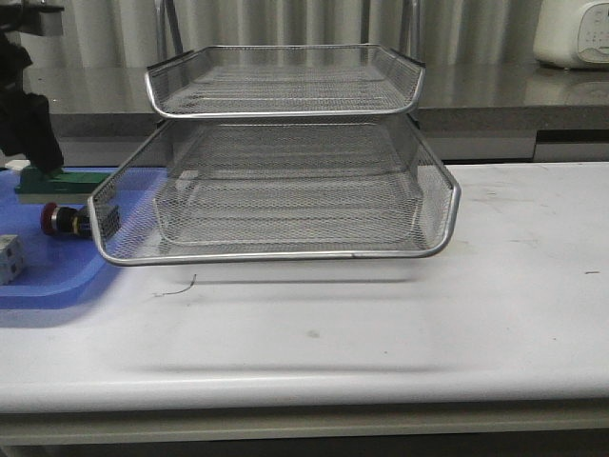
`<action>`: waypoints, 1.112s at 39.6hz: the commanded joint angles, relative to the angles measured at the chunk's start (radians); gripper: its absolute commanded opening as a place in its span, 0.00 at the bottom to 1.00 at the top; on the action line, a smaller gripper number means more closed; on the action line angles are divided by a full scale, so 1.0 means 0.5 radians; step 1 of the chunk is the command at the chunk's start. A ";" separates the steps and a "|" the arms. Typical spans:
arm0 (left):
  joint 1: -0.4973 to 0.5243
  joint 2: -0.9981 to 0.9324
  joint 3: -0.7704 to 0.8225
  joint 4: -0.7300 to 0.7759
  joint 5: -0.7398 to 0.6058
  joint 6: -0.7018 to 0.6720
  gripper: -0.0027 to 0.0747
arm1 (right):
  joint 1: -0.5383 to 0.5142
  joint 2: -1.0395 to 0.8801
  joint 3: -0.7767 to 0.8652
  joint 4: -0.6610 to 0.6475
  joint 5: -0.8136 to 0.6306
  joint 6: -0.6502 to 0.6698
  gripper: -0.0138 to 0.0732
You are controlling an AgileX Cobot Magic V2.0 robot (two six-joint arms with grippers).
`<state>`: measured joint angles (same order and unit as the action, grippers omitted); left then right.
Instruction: Place button on rack with both arms
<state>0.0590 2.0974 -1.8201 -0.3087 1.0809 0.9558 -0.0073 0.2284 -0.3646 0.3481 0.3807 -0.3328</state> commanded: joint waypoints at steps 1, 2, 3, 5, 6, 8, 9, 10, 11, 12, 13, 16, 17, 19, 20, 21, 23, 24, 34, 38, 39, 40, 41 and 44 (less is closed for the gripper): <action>0.001 -0.029 -0.088 -0.078 -0.088 0.040 0.75 | -0.010 0.016 -0.045 0.004 -0.151 0.002 0.09; 0.001 -0.003 -0.092 -0.088 -0.101 0.045 0.75 | -0.010 0.016 -0.045 0.004 -0.151 0.002 0.09; -0.002 0.014 -0.101 -0.090 -0.114 0.052 0.75 | -0.010 0.016 -0.045 0.004 -0.151 0.002 0.09; -0.002 0.061 -0.123 -0.090 -0.120 0.068 0.75 | -0.010 0.016 -0.045 0.004 -0.151 0.002 0.09; -0.002 0.077 -0.142 -0.090 -0.120 0.077 0.75 | -0.010 0.016 -0.045 0.004 -0.151 0.002 0.09; -0.002 0.119 -0.171 -0.090 -0.128 0.086 0.75 | -0.010 0.016 -0.045 0.004 -0.151 0.002 0.09; -0.002 0.135 -0.183 -0.090 -0.132 0.087 0.75 | -0.010 0.016 -0.045 0.004 -0.151 0.002 0.09; -0.002 0.146 -0.193 -0.090 -0.143 0.097 0.75 | -0.010 0.016 -0.045 0.004 -0.151 0.002 0.09; -0.002 0.157 -0.198 -0.090 -0.153 0.111 0.75 | -0.010 0.016 -0.045 0.004 -0.151 0.002 0.09; -0.007 0.164 -0.202 -0.090 -0.174 0.125 0.75 | -0.010 0.016 -0.045 0.004 -0.151 0.002 0.09; -0.007 0.170 -0.207 -0.090 -0.183 0.136 0.75 | -0.010 0.016 -0.045 0.004 -0.151 0.002 0.09; -0.024 0.185 -0.211 -0.082 -0.229 0.160 0.75 | -0.010 0.016 -0.045 0.004 -0.151 0.002 0.09; -0.029 0.188 -0.211 -0.082 -0.238 0.165 0.75 | -0.010 0.016 -0.045 0.004 -0.151 0.002 0.09; -0.050 0.200 -0.215 -0.075 -0.243 0.194 0.75 | -0.010 0.016 -0.045 0.004 -0.151 0.002 0.09; -0.057 0.201 -0.215 -0.063 -0.243 0.194 0.75 | -0.010 0.016 -0.045 0.004 -0.151 0.002 0.09; -0.068 0.204 -0.215 -0.036 -0.247 0.194 0.75 | -0.010 0.016 -0.045 0.004 -0.151 0.002 0.09; -0.094 0.213 -0.215 0.020 -0.247 0.194 0.75 | -0.010 0.016 -0.045 0.004 -0.151 0.002 0.09; -0.108 0.219 -0.215 0.042 -0.247 0.194 0.75 | -0.010 0.016 -0.045 0.004 -0.151 0.002 0.09; -0.157 0.243 -0.215 0.100 -0.312 0.194 0.75 | -0.010 0.016 -0.045 0.004 -0.151 0.002 0.09; -0.157 0.248 -0.215 0.104 -0.315 0.194 0.75 | -0.010 0.016 -0.045 0.004 -0.151 0.002 0.09; -0.157 0.252 -0.215 0.117 -0.321 0.194 0.75 | -0.010 0.016 -0.045 0.004 -0.151 0.002 0.09; -0.157 0.252 -0.215 0.131 -0.326 0.194 0.75 | -0.010 0.016 -0.045 0.004 -0.151 0.002 0.09; -0.157 0.252 -0.215 0.140 -0.329 0.194 0.75 | -0.010 0.016 -0.045 0.004 -0.151 0.002 0.09; -0.157 0.259 -0.215 0.144 -0.341 0.194 0.75 | -0.010 0.016 -0.045 0.004 -0.151 0.002 0.09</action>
<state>-0.0167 2.2845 -1.8956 -0.2274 0.9451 1.0522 -0.0073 0.2284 -0.3646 0.3481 0.3807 -0.3323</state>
